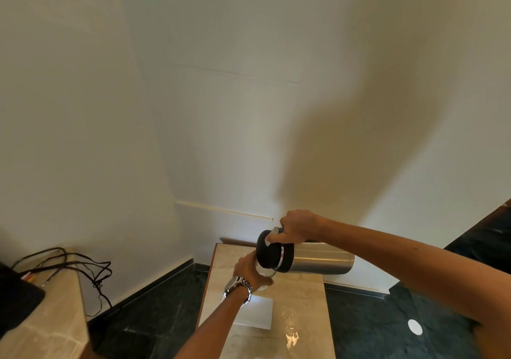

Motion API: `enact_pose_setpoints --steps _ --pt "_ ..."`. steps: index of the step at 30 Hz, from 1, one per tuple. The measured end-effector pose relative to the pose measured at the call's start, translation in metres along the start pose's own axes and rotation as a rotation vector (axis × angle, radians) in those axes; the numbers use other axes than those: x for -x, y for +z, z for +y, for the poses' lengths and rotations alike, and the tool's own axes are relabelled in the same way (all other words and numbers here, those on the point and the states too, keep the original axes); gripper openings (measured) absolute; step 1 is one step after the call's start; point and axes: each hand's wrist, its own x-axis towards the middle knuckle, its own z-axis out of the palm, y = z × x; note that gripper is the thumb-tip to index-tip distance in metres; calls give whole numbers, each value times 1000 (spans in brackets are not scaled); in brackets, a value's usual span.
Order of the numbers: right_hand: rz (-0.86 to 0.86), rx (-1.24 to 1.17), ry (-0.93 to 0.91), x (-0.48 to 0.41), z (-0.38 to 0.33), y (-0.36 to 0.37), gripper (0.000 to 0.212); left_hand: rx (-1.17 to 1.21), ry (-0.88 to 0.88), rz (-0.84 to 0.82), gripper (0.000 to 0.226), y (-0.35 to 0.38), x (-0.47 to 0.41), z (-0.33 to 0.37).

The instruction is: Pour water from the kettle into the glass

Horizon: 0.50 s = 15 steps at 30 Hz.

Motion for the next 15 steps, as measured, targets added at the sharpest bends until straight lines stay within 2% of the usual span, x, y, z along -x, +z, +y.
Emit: enact_pose_setpoints --steps 15 --pt "-22 65 11 8 0 -16 78 84 24 22 83 4 5 -4"
